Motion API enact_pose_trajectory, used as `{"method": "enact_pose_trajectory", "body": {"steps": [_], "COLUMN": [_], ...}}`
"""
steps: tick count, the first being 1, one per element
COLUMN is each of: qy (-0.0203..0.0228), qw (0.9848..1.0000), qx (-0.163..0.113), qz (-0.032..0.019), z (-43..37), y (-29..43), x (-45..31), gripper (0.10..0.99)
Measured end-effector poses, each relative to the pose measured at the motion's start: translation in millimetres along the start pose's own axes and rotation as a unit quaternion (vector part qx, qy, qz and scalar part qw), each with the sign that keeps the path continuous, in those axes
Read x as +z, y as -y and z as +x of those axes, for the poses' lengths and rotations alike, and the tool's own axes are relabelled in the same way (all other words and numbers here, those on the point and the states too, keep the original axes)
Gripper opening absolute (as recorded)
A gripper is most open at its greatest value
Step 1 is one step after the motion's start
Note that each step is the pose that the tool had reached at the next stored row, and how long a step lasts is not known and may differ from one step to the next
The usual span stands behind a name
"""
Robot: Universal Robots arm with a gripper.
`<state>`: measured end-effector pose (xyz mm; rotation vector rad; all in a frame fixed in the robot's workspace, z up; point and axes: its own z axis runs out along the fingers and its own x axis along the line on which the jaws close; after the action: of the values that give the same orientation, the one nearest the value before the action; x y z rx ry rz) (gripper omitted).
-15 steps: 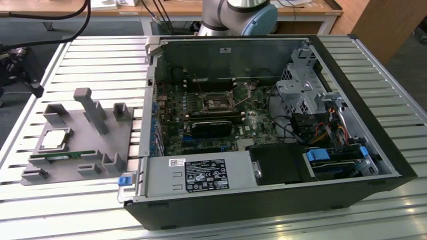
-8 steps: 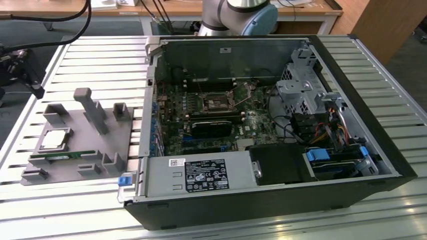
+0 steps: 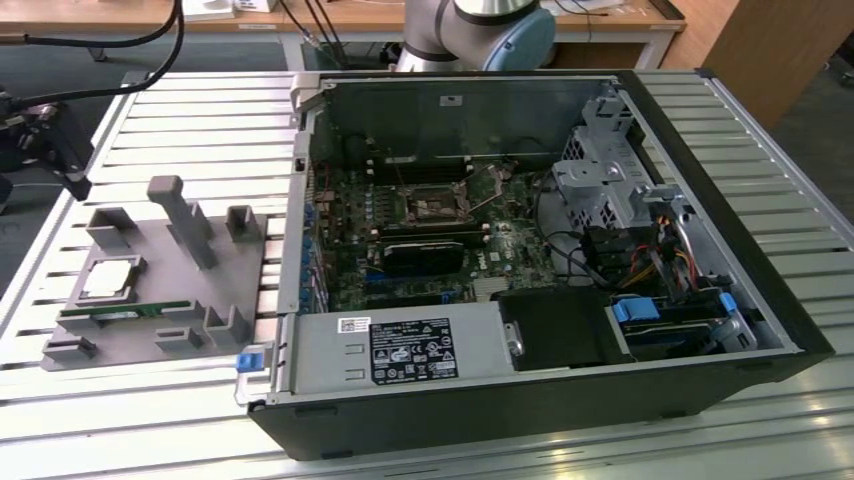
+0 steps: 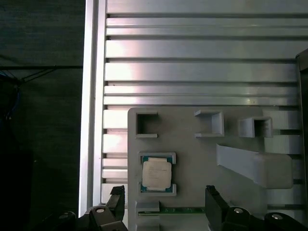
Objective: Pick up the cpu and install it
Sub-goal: 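Pick up the cpu and move it towards the insertion slot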
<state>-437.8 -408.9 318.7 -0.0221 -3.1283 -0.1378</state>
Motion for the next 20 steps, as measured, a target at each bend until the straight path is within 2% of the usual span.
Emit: {"method": "enact_pose_trajectory", "body": {"steps": [20], "qy": [-0.0001], "qw": [1.0], "qx": [0.0], "qz": [0.0], "z": [-0.1], "y": [2.6], "x": [7.5], "gripper": [0.761]}}
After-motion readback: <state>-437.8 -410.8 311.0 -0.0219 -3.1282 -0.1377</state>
